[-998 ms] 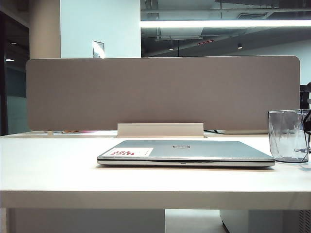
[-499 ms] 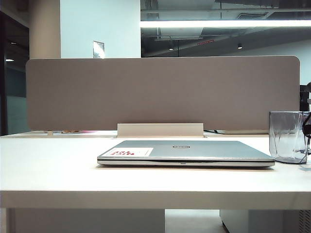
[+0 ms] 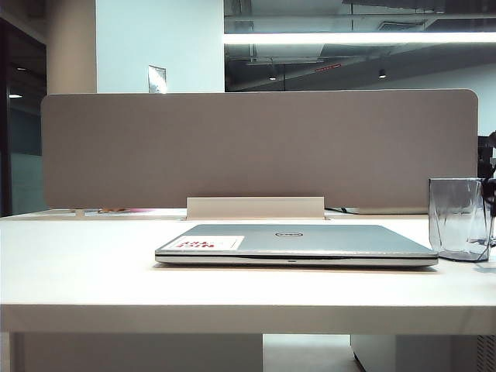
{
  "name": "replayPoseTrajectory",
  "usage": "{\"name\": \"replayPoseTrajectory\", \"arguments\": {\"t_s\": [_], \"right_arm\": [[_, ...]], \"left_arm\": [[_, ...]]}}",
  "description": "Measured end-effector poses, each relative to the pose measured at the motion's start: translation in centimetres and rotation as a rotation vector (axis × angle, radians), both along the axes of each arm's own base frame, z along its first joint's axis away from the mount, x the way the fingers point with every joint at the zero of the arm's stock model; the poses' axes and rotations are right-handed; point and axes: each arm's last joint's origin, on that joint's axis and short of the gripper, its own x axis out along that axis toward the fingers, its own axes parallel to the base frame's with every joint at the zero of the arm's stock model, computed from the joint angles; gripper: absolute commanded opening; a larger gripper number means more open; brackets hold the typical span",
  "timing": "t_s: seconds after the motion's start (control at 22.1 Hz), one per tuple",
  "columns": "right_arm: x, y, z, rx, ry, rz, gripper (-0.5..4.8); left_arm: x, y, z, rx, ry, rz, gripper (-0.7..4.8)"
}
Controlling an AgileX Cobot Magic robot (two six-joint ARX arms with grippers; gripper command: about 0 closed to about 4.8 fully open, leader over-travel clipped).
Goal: Pick up the water cup and place it on the right side of the laptop.
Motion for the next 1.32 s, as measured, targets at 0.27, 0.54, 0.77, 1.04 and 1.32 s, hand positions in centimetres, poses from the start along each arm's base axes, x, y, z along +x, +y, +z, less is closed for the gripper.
{"name": "replayPoseTrajectory", "arguments": {"t_s": [0.27,0.54,0.77,1.04,1.32], "right_arm": [[-1.1,0.2,1.0,0.002,0.023,-0.011,1.05],[-4.6,0.8,1.5,-0.010,0.035,-0.055,0.47],[-8.8,1.7,3.7,0.072,-0.083,-0.082,-0.09],[-13.0,2.6,5.1,0.075,-0.207,-0.078,-0.09],[-15.5,3.1,6.0,0.099,-0.220,-0.098,-0.09]], "left_arm": [[0.0,0.0,0.0,0.000,0.000,0.000,-0.06],[0.0,0.0,0.0,0.000,0.000,0.000,-0.06],[0.0,0.0,-0.1,0.000,0.015,0.000,-0.05],[0.0,0.0,-0.4,0.000,0.045,0.000,-0.06],[0.0,0.0,-0.4,0.000,0.045,0.000,-0.06]]}}
